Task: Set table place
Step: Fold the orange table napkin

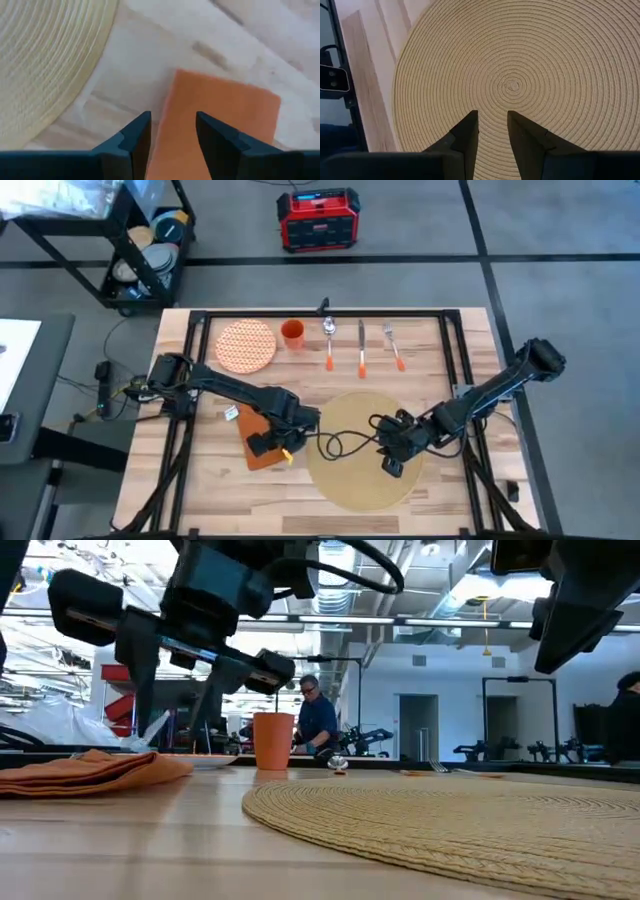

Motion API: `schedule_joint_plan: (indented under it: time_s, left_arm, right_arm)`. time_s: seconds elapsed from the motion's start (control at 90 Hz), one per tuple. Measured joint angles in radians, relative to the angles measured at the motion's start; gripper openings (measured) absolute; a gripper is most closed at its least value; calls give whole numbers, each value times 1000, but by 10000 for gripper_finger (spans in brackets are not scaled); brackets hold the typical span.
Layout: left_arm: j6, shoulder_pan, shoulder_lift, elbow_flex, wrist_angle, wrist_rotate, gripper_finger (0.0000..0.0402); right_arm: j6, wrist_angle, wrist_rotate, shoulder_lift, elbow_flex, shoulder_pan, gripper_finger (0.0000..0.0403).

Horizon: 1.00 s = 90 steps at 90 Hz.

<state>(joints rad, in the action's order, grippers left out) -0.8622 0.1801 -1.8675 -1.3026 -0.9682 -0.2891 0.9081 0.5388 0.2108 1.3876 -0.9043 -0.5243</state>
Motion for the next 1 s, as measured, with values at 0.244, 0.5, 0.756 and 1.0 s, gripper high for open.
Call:
schedule_joint_plan:
  time_s: [0.244,0.5,0.756,1.0]
  left_arm:
    - [-31,2,0,30,57,26,139]
    - [-34,5,0,30,104,77,139]
    - [-34,7,-1,30,93,53,139]
    - [-31,14,-75,24,91,31,139]
  right_arm:
    - [0,-1,0,0,0,0,93]
    - [1,-1,0,0,0,-6,93]
    - [0,-1,0,0,0,-8,93]
    - [0,7,0,0,0,-13,93]
